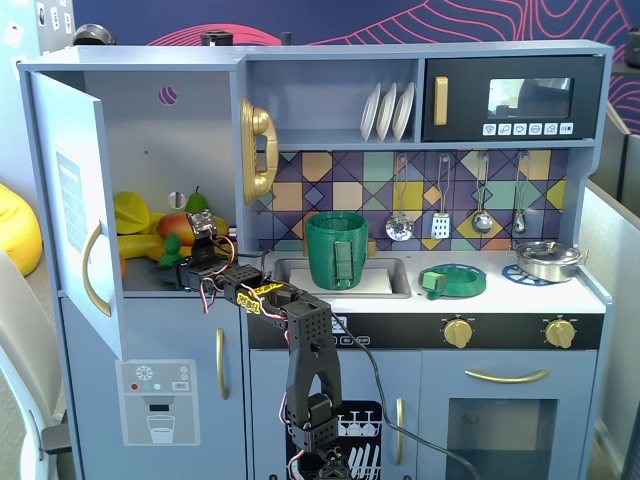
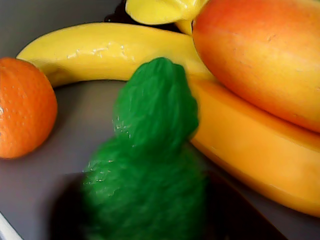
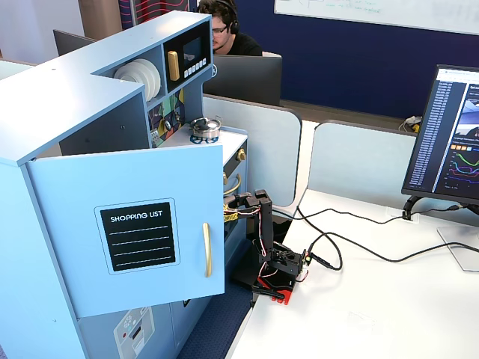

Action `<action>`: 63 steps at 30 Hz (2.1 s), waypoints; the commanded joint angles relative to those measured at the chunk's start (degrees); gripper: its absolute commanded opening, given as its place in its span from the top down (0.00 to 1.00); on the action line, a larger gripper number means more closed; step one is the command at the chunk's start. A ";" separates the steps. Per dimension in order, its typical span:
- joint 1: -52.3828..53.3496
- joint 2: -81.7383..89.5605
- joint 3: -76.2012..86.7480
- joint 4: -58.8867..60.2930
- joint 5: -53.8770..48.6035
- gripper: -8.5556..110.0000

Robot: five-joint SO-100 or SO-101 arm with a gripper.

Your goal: Pick up the green pineapple from the left cabinet and place it in the green recipient

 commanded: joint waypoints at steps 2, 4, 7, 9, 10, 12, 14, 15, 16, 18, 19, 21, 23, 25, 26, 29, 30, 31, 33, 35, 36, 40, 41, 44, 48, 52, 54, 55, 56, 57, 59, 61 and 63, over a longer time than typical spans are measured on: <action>-0.26 9.32 -1.14 0.88 -2.11 0.93; -0.70 16.35 3.16 1.23 -6.50 0.93; -2.81 30.94 11.78 5.45 -10.11 0.93; -5.01 42.01 15.64 15.56 -13.27 0.93; -6.50 47.37 16.70 21.97 -14.50 0.93; -9.58 56.95 19.16 32.34 -16.26 0.93; -10.46 64.86 22.15 38.50 -17.75 0.93; -9.84 67.85 23.03 41.04 -18.11 0.93; -8.26 70.31 23.99 42.19 -18.37 0.93; -2.64 72.77 24.35 45.09 -16.70 0.93; 0.97 73.21 23.82 46.58 -15.21 0.93; 8.70 73.39 23.64 46.58 -13.27 0.93; 16.52 71.72 23.20 45.44 -11.60 0.93; 22.85 68.20 22.06 42.19 -10.02 0.93; 25.22 65.57 21.01 40.08 -9.14 0.93; 31.29 54.84 15.21 34.45 -6.77 0.93; 32.61 51.06 13.01 31.99 -6.24 0.93; 33.93 47.02 10.28 29.79 -5.63 0.93; 36.12 38.50 2.64 28.92 -4.13 0.93; 37.62 31.03 -5.27 28.48 -3.08 0.93; 38.14 27.69 -8.88 28.48 -2.99 0.93; 40.17 15.91 -22.15 28.30 -3.34 0.93; 40.78 13.36 -24.87 28.39 -3.25 0.93; 42.19 7.47 -31.82 30.85 -3.25 0.93; 42.63 5.54 -32.78 32.08 -4.22 0.87; 43.42 5.19 -32.08 34.89 -6.50 0.52; 43.42 5.36 -31.90 34.89 -5.54 0.50; 43.42 5.36 -31.82 34.63 -5.45 0.50; 43.42 5.36 -31.64 33.84 -4.75 0.50; 43.59 5.36 -31.64 33.57 -4.48 0.50; 43.68 5.62 -31.55 33.49 -4.13 0.50; 43.86 6.59 -31.03 34.37 -3.78 0.51; 44.03 9.93 -28.04 34.45 -3.43 0.52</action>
